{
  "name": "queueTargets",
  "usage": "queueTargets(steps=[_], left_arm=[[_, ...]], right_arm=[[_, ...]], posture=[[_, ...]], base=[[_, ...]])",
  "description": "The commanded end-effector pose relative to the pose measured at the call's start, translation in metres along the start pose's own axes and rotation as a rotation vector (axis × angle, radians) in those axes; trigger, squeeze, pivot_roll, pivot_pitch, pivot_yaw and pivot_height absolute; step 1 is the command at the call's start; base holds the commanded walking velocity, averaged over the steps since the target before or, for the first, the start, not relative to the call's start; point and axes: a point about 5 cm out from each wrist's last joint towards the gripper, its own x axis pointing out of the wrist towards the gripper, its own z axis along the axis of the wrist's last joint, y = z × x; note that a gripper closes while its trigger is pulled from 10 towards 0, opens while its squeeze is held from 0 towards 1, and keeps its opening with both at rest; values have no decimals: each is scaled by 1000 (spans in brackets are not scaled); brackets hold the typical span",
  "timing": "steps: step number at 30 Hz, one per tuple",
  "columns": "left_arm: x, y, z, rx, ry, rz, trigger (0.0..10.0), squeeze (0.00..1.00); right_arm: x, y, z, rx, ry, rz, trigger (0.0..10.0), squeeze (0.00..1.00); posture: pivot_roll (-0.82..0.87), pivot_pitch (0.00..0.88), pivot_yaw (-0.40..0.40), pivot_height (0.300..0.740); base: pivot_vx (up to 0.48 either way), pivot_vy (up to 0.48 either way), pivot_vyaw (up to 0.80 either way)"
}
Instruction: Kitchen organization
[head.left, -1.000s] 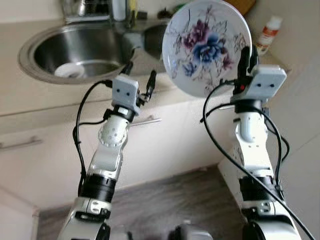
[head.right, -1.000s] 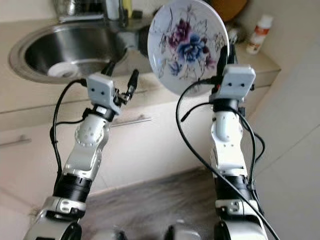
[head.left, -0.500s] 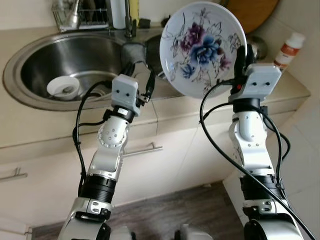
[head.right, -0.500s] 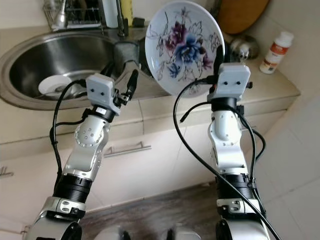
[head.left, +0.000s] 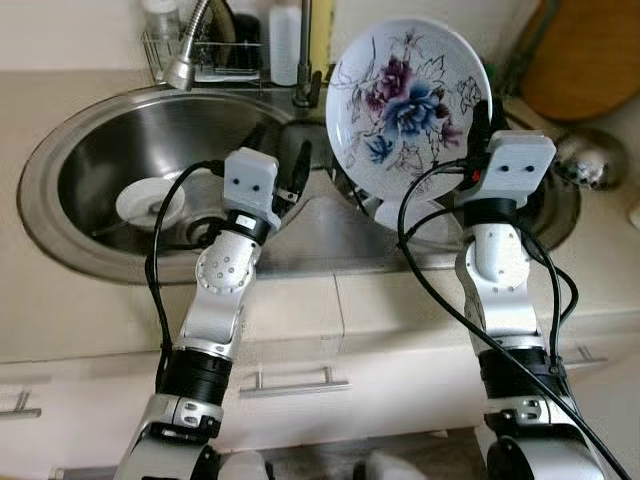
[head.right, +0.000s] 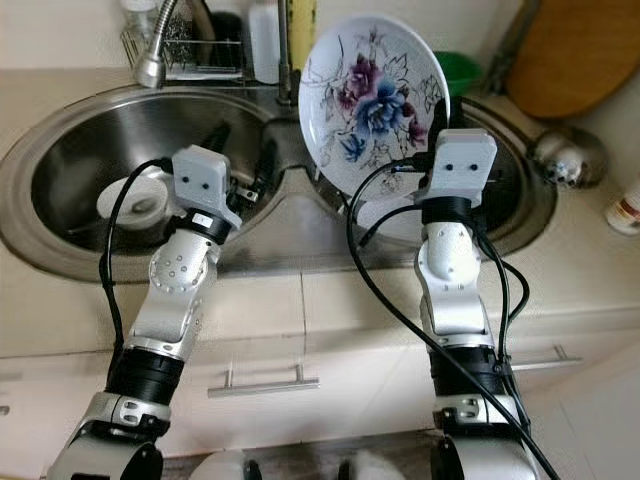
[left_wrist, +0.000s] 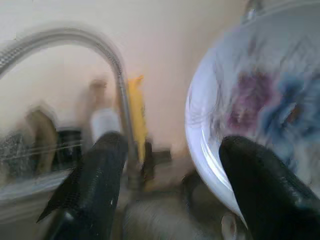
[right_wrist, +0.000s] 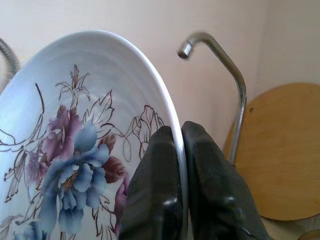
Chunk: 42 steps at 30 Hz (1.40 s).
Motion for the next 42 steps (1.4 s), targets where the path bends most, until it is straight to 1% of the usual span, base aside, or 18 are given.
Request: queueTargets(steps=[1, 8, 9, 10, 12, 15, 16, 17, 20, 23, 26, 27, 28, 32, 34, 38, 42], left_arm=[[0, -9, -4, -21, 16, -23, 10000, 0], [0, -11, -4, -25, 16, -29, 10000, 0], [0, -11, -4, -25, 16, -29, 10000, 0], [0, -11, -4, -25, 17, -29, 10000, 0], [0, -11, -4, -26, 17, -29, 10000, 0], [0, -11, -4, -27, 16, -28, 10000, 0], [0, -12, -4, -27, 15, -28, 10000, 0], [1, -12, -3, -28, 14, -27, 10000, 0], [1, -11, -3, -28, 13, -26, 10000, 0], [1, -11, -3, -27, 13, -24, 10000, 0], [1, -11, -3, -28, 12, -22, 10000, 0], [1, -11, -3, -28, 11, -21, 10000, 0], [1, -11, -3, -28, 11, -20, 10000, 0], [0, -10, -3, -28, 13, -18, 10000, 0], [0, -11, -4, -29, 16, -20, 10000, 0], [-1, -13, -5, -31, 21, -27, 10000, 0], [-1, -13, -5, -32, 24, -30, 10000, 0]], right_arm=[[4, -9, -6, -25, 44, -34, 10000, 0], [11, -12, -20, -67, 149, -19, 10000, 0], [11, -12, -20, -67, 149, -19, 10000, 0], [14, -12, -29, -95, 214, -2, 10000, 0], [16, -14, -39, -120, 294, 4, 10000, 0], [18, -17, -51, -142, 385, 11, 10000, 0], [19, -17, -55, -168, 410, 18, 10000, 0], [20, -21, -63, -199, 471, 23, 10000, 0], [19, -24, -73, -235, 553, 46, 10000, 0], [16, -27, -82, -222, 633, 71, 10000, 0], [10, -26, -91, -153, 709, 84, 10000, 0], [7, -27, -95, -115, 745, 76, 10000, 675], [5, -28, -97, -94, 749, 70, 10000, 1000], [4, -29, -99, -93, 760, 71, 10000, 1000], [5, -31, -98, -72, 740, 52, 10000, 1000], [6, -34, -97, -72, 736, 32, 10000, 1000], [3, -34, -98, -42, 736, 17, 10000, 1000]], posture=[[31, 0, -82, 740], [32, 0, -84, 740], [32, 0, -84, 740], [32, 0, -84, 740], [30, 0, -85, 740], [32, 0, -88, 740], [33, 0, -88, 740], [35, 0, -89, 740], [36, 0, -91, 740], [36, 0, -94, 740], [36, 0, -97, 740], [37, 0, -97, 740], [37, 0, -97, 740], [35, 0, -95, 740], [35, 0, -95, 740], [31, 0, -92, 740], [30, 0, -93, 740]], base=[[0, 0, 0], [0, 0, 0], [0, 0, 0], [0, 0, 0], [0, 0, 0], [0, 0, 0], [0, 0, 0], [0, 0, 0], [0, 0, 0], [0, 0, 0], [0, 0, 0], [0, 0, 0], [0, 0, 0], [0, 0, 0], [0, 0, 0], [0, 0, 0], [0, 0, 0]])
